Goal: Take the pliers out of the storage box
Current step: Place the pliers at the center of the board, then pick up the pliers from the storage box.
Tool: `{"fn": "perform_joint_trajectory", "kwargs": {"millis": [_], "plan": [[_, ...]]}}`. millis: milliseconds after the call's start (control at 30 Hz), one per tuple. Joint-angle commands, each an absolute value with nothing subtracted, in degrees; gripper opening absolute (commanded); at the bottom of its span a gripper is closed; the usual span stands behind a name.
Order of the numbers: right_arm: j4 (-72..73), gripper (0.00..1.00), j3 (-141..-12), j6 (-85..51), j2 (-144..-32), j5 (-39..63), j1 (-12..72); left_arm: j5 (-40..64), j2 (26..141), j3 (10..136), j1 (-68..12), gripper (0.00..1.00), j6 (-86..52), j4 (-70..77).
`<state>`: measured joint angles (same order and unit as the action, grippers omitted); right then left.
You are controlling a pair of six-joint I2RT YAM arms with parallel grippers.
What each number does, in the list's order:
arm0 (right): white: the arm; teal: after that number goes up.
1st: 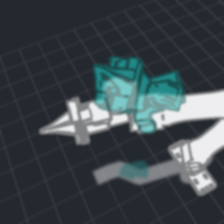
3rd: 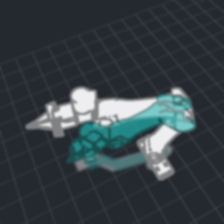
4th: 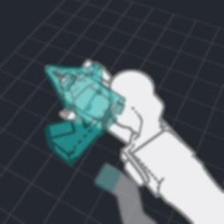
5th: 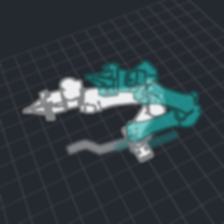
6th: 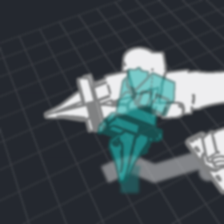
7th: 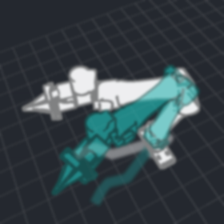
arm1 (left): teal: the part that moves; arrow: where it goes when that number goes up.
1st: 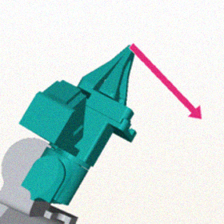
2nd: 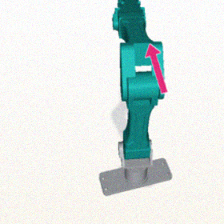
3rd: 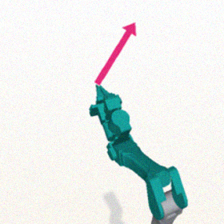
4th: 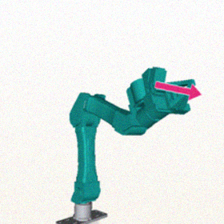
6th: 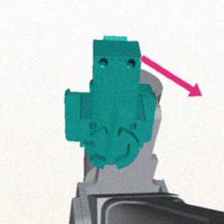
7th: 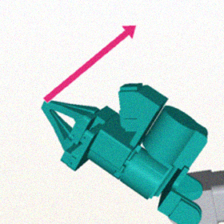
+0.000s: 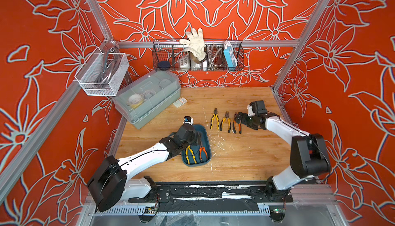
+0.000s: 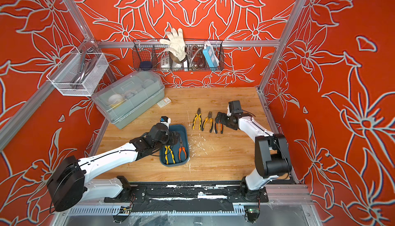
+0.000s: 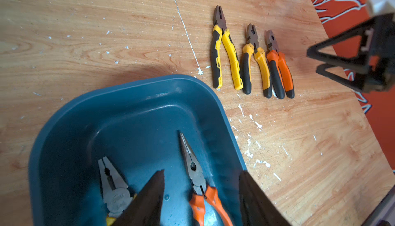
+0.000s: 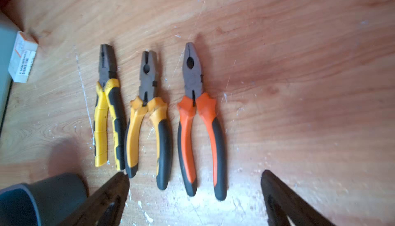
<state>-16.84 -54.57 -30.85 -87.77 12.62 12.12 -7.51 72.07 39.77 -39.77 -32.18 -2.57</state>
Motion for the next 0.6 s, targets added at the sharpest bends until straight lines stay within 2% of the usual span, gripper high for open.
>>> {"fn": "perform_joint_trajectory", "kwargs": {"millis": [0,67,267,433,567], "plan": [[-10.1,1.00,-46.8,-30.7,-82.2,2.7,19.0,-8.6,72.0,41.5,-39.7,0.57,-29.7,-4.8],[-3.4,1.00,-40.4,-29.3,-78.3,-2.8,23.4,-6.1,71.7,43.3,-39.7,0.57,-27.5,-7.5],[-0.3,1.00,-35.8,-29.0,-70.2,-7.3,24.6,-1.5,70.7,48.3,-39.7,0.55,-27.7,-20.4],[-0.1,0.99,-36.4,-29.3,-71.8,-4.5,24.6,1.9,69.0,45.6,-40.0,0.54,-30.6,-23.4],[-0.5,0.98,-37.7,-29.5,-73.8,-3.6,24.6,2.7,70.4,45.7,-41.6,0.49,-33.2,-25.8]]}}
